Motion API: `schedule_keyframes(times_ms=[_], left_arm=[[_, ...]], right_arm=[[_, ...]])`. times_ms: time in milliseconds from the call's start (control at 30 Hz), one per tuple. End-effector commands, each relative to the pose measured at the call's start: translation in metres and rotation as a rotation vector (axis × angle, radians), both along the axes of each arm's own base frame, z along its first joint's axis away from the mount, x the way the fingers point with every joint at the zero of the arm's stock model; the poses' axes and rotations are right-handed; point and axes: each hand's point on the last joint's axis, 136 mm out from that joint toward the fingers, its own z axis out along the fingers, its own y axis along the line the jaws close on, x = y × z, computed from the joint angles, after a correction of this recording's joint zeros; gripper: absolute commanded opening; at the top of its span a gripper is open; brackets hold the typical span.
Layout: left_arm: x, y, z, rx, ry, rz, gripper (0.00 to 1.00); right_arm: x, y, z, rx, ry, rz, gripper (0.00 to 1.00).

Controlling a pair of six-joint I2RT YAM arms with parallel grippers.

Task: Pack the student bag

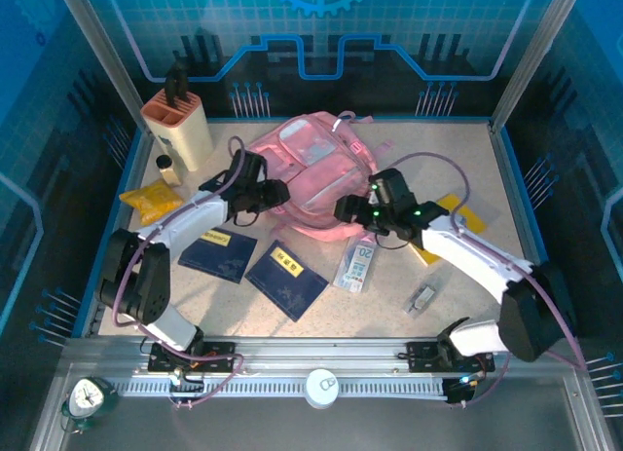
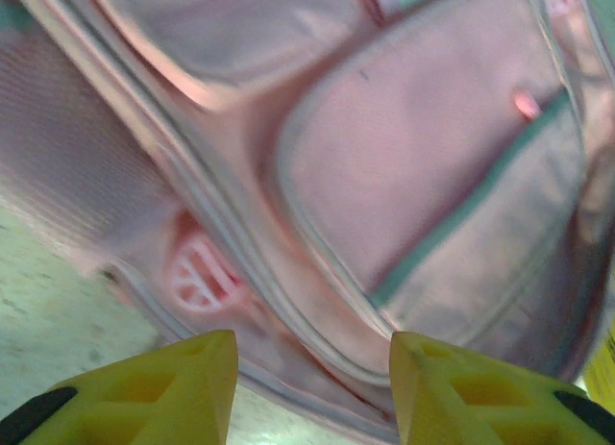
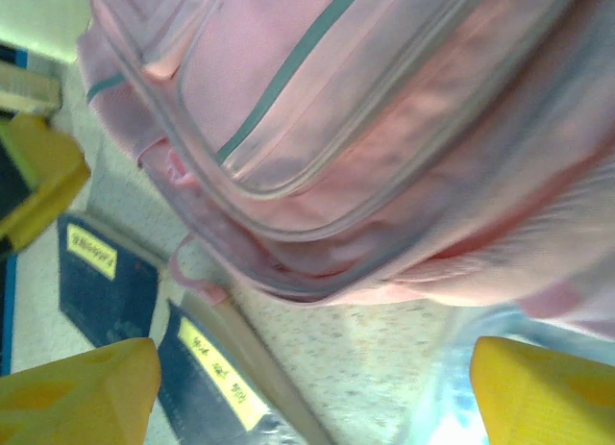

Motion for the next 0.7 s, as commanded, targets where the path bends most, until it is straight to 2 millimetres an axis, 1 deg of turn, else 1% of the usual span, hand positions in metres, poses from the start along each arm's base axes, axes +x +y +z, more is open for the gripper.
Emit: schedule_keyframes(times_ms=[0,33,100,133,167,200,233,267,333,400,433,500,533,600,667], left_arm=[[-0.024,-0.045,0.004,-0.054,0.012,-0.094,0.48],[-0.028,-0.062,0.006,-0.062,0.002,-0.128,0.49],[-0.037,-0.089,0.004,-0.070,0.008,-0.177,0.49],[-0.041,-0.098,0.001,-0.071,0.019,-0.187,0.49],[-0.045,-0.103,-0.004,-0.062,0.026,-0.178,0.48],[-0.051,-0.109,-0.007,-0.066,0.018,-0.174,0.48],[-0.055,-0.115,-0.006,-0.087,0.003,-0.162,0.48],[-0.058,-0.119,-0.007,-0.104,-0.001,-0.148,0.48],[-0.065,-0.145,-0.009,-0.161,0.010,-0.178,0.49],[-0.069,-0.175,-0.009,-0.174,0.009,-0.231,0.49],[-0.070,-0.190,-0.010,-0.168,0.009,-0.261,0.49],[-0.071,-0.216,-0.010,-0.171,-0.008,-0.303,0.49],[-0.070,-0.228,-0.007,-0.181,-0.031,-0.326,0.48],[-0.066,-0.241,-0.008,-0.187,-0.054,-0.340,0.48],[-0.060,-0.255,-0.008,-0.201,-0.056,-0.357,0.49]], right_arm=[[-0.013,-0.075,-0.019,-0.172,0.074,-0.144,0.88],[-0.015,-0.093,-0.019,-0.189,0.086,-0.186,0.89],[-0.019,-0.119,-0.020,-0.193,0.101,-0.242,0.91],[-0.019,-0.124,-0.017,-0.180,0.097,-0.245,0.91],[-0.019,-0.124,-0.013,-0.165,0.086,-0.229,0.91],[-0.026,-0.121,-0.022,-0.170,0.102,-0.189,0.92],[-0.030,-0.120,-0.026,-0.187,0.120,-0.161,0.93],[-0.033,-0.127,-0.031,-0.208,0.155,-0.175,0.96],[-0.038,-0.150,-0.046,-0.184,0.232,-0.271,0.97],[-0.038,-0.169,-0.050,-0.131,0.239,-0.370,0.95],[-0.040,-0.180,-0.049,-0.154,0.225,-0.415,0.96],[-0.045,-0.203,-0.049,-0.200,0.211,-0.513,1.00],[-0.049,-0.217,-0.053,-0.211,0.211,-0.574,1.00],[-0.046,-0.231,-0.062,-0.160,0.205,-0.639,1.00],[-0.040,-0.236,-0.074,-0.115,0.230,-0.662,1.00]])
